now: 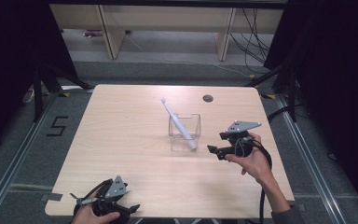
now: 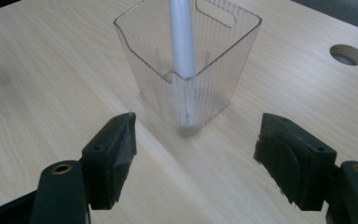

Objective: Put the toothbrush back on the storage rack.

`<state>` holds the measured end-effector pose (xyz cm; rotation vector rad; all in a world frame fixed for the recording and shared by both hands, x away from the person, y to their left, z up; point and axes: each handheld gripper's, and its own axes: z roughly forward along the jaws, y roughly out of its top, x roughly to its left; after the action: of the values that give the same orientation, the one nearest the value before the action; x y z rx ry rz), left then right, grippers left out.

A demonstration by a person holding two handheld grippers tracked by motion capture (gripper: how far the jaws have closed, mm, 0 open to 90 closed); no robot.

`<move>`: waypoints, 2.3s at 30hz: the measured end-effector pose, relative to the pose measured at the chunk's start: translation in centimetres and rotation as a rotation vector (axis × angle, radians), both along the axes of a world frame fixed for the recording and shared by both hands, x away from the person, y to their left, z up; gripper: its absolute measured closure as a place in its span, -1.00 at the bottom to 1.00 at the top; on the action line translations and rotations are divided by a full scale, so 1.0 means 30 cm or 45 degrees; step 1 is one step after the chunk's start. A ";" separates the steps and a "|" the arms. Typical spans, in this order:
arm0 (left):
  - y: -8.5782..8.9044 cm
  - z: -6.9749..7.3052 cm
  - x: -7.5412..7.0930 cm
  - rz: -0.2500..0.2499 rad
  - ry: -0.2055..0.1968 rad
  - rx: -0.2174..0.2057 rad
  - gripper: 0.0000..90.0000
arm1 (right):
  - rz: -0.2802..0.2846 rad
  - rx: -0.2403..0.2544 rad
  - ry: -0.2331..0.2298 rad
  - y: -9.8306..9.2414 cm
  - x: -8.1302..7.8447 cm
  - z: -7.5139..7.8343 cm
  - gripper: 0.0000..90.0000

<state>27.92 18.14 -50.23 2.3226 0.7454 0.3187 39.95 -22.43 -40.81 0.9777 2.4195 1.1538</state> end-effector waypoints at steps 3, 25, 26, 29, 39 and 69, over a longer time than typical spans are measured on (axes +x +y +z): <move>0.000 0.000 0.000 0.001 -0.001 -0.001 -0.67 | -0.012 0.003 -0.016 -0.004 -0.003 -0.003 -0.37; 0.001 0.000 0.001 0.001 -0.002 0.002 -0.67 | 0.015 0.013 0.020 -0.021 -0.057 -0.055 -0.38; 0.001 0.000 0.001 0.002 -0.002 0.002 -0.67 | -0.020 0.022 0.057 -0.018 -0.069 -0.053 -0.38; 0.001 0.000 0.001 0.002 0.000 0.002 -0.67 | 0.006 0.014 0.027 -0.024 -0.068 -0.060 -0.38; 0.001 0.000 0.001 0.004 -0.005 0.000 -0.67 | 0.006 0.028 0.023 -0.049 -0.088 -0.091 -0.38; 0.002 0.002 0.001 0.003 -0.010 0.001 -0.67 | -0.035 0.062 0.070 -0.113 -0.164 -0.170 -0.41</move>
<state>27.95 18.21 -50.17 2.3203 0.7444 0.3291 35.04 -25.83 -45.90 1.0676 2.4226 1.1967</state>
